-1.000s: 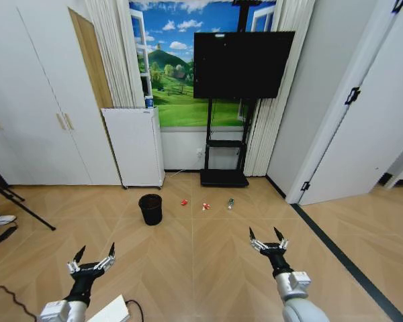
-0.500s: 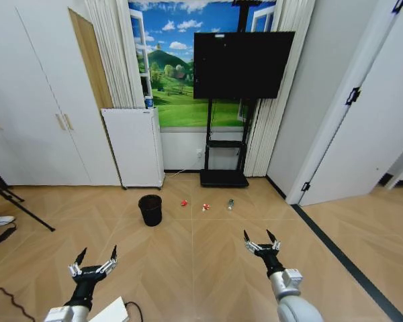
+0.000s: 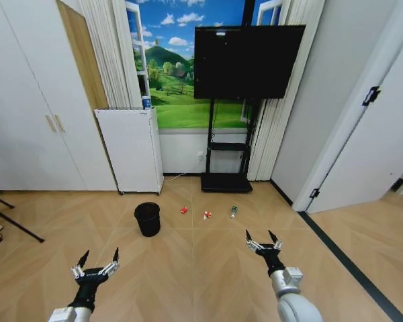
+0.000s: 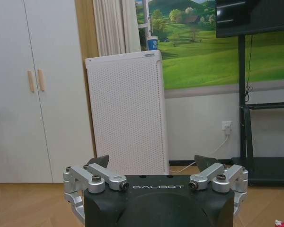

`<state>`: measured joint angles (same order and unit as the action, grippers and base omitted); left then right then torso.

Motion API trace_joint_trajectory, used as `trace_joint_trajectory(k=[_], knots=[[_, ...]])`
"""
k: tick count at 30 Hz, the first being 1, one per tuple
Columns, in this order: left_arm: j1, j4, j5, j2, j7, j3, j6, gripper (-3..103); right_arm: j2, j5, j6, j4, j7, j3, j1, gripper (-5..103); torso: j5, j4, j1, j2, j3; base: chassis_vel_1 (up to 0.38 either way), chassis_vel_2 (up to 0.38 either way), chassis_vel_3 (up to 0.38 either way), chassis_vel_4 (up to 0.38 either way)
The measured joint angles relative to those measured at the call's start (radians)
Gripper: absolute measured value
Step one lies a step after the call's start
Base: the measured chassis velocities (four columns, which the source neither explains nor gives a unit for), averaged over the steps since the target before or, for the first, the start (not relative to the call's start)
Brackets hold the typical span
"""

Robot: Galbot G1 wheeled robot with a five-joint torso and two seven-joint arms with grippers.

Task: Pick up the trash bin and place the garbage on the floor into it.

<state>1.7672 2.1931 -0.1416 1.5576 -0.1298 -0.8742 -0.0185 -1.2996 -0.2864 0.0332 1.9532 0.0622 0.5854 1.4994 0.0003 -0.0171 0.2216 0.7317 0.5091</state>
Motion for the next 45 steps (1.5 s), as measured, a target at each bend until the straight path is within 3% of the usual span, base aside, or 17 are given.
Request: trace_joint_trajectory(k=[7,8,11,14,16,19,21,22,25,26,27,29,30,33,35,39,45], knots=[[0.008,0.001,-0.003,0.006,0.000,-0.001,0.000,96,0.001,-0.001,0.005,-0.005,0.002,0.000,-0.001,100,0.0002,0.0003,0.000,0.000,0.000,-0.333,0.355,0.362,-0.350],[0.009,0.001,-0.003,0.007,0.000,-0.001,0.000,97,0.002,-0.002,0.006,-0.005,0.002,0.000,-0.001,100,-0.0011,-0.0007,0.000,0.000,0.000,-0.352,0.367,0.379,-0.347],[0.010,0.001,-0.001,0.010,-0.001,0.000,-0.001,98,0.005,-0.005,0.007,-0.008,0.004,0.001,-0.002,100,0.0006,0.0000,0.000,0.000,0.000,-0.359,0.363,0.366,-0.367],[0.012,0.001,0.001,0.011,-0.001,0.000,-0.002,97,0.005,-0.004,0.009,-0.011,0.010,0.001,-0.004,100,-0.0010,-0.0004,0.000,0.000,0.000,-0.359,0.346,0.366,-0.368],[0.014,0.001,0.001,0.011,-0.002,-0.002,-0.003,97,0.005,-0.003,0.009,-0.014,0.013,0.001,-0.005,100,0.0006,-0.0002,0.000,0.000,0.000,-0.364,0.346,0.341,-0.356],[0.015,-0.001,0.001,0.009,-0.002,-0.004,-0.004,97,0.004,0.003,0.011,-0.016,0.021,0.001,-0.005,100,-0.0015,-0.0008,0.000,0.000,0.000,-0.341,0.347,0.357,-0.338],[0.015,-0.001,0.001,0.009,-0.002,-0.004,-0.004,97,0.003,0.005,0.013,-0.017,0.025,0.001,-0.005,100,-0.0012,-0.0006,0.000,0.000,0.000,-0.347,0.331,0.329,-0.361],[0.016,-0.001,0.001,0.009,-0.003,-0.005,-0.004,97,0.003,0.007,0.016,-0.019,0.032,0.002,-0.005,100,0.0012,0.0000,0.000,0.000,0.000,-0.343,0.341,0.330,-0.351],[0.017,-0.002,0.000,0.008,-0.003,-0.005,-0.004,97,0.003,0.012,0.026,-0.023,0.045,0.004,-0.006,100,-0.0017,-0.0007,0.000,0.000,0.000,-0.351,0.339,0.355,-0.345],[0.018,-0.002,0.000,0.008,-0.003,-0.005,-0.004,97,0.003,0.015,0.036,-0.026,0.050,0.005,-0.007,100,0.0011,-0.0002,0.000,0.000,0.000,-0.327,0.372,0.333,-0.330],[0.018,-0.002,0.000,0.008,-0.003,-0.005,-0.004,97,0.003,0.015,0.036,-0.026,0.050,0.005,-0.007,100,0.0011,-0.0002,0.000,0.000,0.000,-0.327,0.372,0.333,-0.330],[0.019,-0.003,0.000,0.009,-0.003,-0.006,-0.004,97,0.003,0.018,0.043,-0.027,0.054,0.005,-0.010,100,0.0008,0.0003,0.000,0.000,0.000,-0.327,0.303,0.346,-0.330],[0.019,-0.005,0.000,0.008,-0.003,-0.006,-0.004,97,0.003,0.019,0.048,-0.027,0.058,0.006,-0.012,100,-0.0021,-0.0004,0.000,0.000,0.000,-0.346,0.303,0.311,-0.331],[0.023,-0.005,0.000,0.009,-0.004,-0.008,-0.004,98,0.005,0.019,0.051,-0.029,0.061,0.006,-0.015,100,0.0010,0.0002,0.001,0.000,0.000,-0.247,0.246,0.175,-0.202],[0.024,-0.004,-0.003,0.009,-0.005,-0.011,-0.004,98,0.006,0.019,0.053,-0.029,0.061,0.006,-0.016,100,-0.0003,0.0001,0.001,0.000,0.000,-0.175,0.121,0.124,-0.075],[0.025,-0.004,-0.045,0.001,-0.006,-0.046,0.001,97,0.010,0.014,0.058,-0.030,0.061,0.004,-0.020,100,-0.0001,-0.0010,0.000,0.000,0.000,-0.025,0.030,-0.005,-0.008],[0.028,-0.010,-0.129,-0.017,0.002,-0.098,0.025,98,0.005,0.017,0.071,-0.036,0.064,0.008,-0.017,100,-0.0005,0.0002,-0.001,0.000,0.000,0.064,-0.057,-0.054,0.046]])
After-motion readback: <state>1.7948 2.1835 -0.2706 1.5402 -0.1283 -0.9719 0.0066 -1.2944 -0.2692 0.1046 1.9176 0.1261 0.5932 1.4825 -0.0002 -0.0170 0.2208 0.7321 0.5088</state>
